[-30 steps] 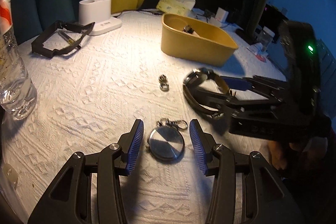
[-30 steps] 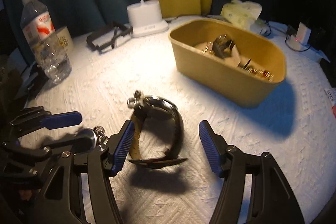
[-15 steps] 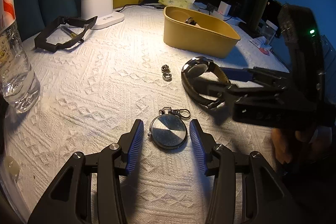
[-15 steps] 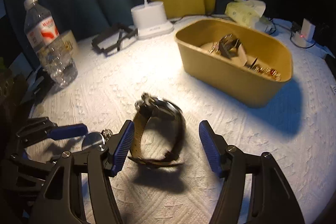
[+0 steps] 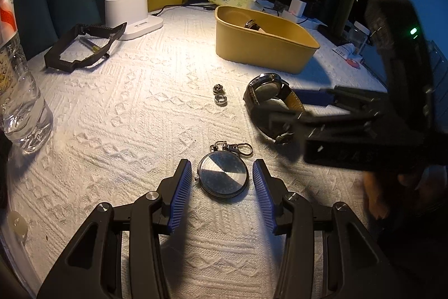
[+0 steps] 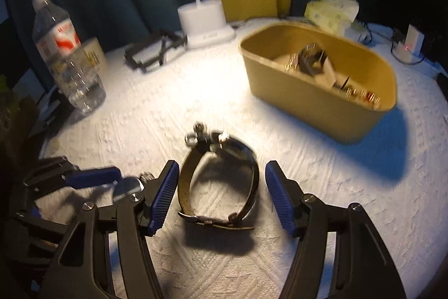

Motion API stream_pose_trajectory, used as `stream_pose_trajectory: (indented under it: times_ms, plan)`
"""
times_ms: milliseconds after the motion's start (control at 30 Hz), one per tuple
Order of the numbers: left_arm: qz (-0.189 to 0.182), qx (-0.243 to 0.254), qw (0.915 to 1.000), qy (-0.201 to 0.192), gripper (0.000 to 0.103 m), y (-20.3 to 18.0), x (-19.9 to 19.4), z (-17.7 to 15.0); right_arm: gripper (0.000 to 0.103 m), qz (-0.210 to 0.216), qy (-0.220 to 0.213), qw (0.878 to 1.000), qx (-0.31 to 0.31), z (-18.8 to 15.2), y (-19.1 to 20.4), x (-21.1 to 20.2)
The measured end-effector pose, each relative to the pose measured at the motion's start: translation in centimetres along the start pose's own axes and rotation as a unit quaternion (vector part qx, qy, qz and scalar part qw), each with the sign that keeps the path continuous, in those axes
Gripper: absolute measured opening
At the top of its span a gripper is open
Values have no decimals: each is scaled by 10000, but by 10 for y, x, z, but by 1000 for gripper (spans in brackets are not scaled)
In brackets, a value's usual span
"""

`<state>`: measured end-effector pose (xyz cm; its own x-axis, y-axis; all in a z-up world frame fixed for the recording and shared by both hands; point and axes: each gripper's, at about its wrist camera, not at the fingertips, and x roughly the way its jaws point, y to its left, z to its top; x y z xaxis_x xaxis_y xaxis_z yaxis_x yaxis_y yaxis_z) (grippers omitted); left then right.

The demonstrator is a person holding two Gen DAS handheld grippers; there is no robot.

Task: Organize jewelry
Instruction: 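Grasp the black-strap watch with the right tool while the left reaches the pocket watch, then close the left tool on the silver pocket watch while the right lifts the watch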

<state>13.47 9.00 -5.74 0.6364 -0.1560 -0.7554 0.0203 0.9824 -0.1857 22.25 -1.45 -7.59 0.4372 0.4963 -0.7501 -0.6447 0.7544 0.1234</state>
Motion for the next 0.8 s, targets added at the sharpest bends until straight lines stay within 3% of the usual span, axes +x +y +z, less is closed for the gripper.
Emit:
stream_pose_trajectory:
  times_ms: [133, 267, 667, 700, 800]
  plan:
    - [23, 24, 10000, 5, 48, -1, 0, 0, 64, -79, -77, 9999, -28, -1, 0, 0]
    - [104, 114, 9999, 28, 48, -2, 1, 0, 52, -195, -169, 9995, -193, -3, 3, -6]
    - [716, 669, 9951, 125, 48, -23, 11, 2, 51, -384, -574, 9975, 180, -11, -26, -36]
    - [726, 691, 9949, 120, 43, -24, 11, 2, 51, -400, -609, 9971, 211, -12, -29, -39]
    - [807, 803, 9935, 100, 42, -29, 10, 1, 51, -441, -720, 9960, 289, -14, -36, -48]
